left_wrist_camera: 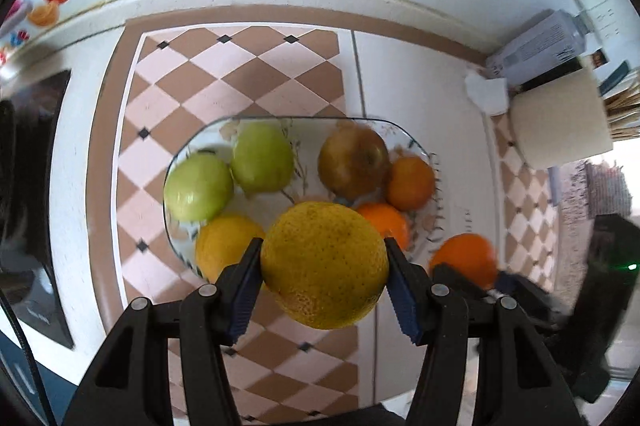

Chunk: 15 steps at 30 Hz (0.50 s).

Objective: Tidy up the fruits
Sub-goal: 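Carry the lemon with the left tool while the right tool carries the orange over the plate, then open the left tool onto the plate while the right tool releases the orange there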

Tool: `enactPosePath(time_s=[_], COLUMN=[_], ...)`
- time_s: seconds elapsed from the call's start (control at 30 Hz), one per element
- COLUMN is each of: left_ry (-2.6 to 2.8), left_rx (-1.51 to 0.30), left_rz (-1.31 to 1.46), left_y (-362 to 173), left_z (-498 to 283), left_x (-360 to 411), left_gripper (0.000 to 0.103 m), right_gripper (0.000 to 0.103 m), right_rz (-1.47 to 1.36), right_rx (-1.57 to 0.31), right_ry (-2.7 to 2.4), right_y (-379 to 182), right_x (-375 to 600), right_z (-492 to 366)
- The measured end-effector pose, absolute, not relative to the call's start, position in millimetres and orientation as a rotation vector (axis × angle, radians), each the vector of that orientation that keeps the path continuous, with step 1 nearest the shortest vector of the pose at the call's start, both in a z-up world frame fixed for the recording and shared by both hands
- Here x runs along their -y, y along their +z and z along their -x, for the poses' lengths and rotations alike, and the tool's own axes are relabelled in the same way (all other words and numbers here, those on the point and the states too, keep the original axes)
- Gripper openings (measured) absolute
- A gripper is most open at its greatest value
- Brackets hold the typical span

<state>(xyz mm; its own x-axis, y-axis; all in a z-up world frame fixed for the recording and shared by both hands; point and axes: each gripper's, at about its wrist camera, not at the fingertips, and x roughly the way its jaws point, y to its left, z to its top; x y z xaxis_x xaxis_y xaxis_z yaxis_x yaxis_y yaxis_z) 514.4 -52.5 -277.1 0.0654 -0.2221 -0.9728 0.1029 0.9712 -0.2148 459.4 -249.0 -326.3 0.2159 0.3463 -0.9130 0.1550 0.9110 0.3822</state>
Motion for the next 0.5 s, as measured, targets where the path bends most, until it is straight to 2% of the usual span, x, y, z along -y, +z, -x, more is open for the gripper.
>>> enactPosePath(time_s=[0.23, 0.5], left_ry=[-0.188, -0.180], left_rx=[-1.578, -1.664], left_rz=[-0.007, -0.017], left_y=[-320, -346], left_z=[-544, -552], left_x=[65, 71], left_gripper=[0.055, 0.056], right_gripper=[0.067, 0.067], right_rz=[-0.269, -0.247], right_rx=[-1.425, -1.418], right_ry=[0.079, 0.108], right_y=[-358, -367], right_x=[251, 234], right_z=[-484, -494])
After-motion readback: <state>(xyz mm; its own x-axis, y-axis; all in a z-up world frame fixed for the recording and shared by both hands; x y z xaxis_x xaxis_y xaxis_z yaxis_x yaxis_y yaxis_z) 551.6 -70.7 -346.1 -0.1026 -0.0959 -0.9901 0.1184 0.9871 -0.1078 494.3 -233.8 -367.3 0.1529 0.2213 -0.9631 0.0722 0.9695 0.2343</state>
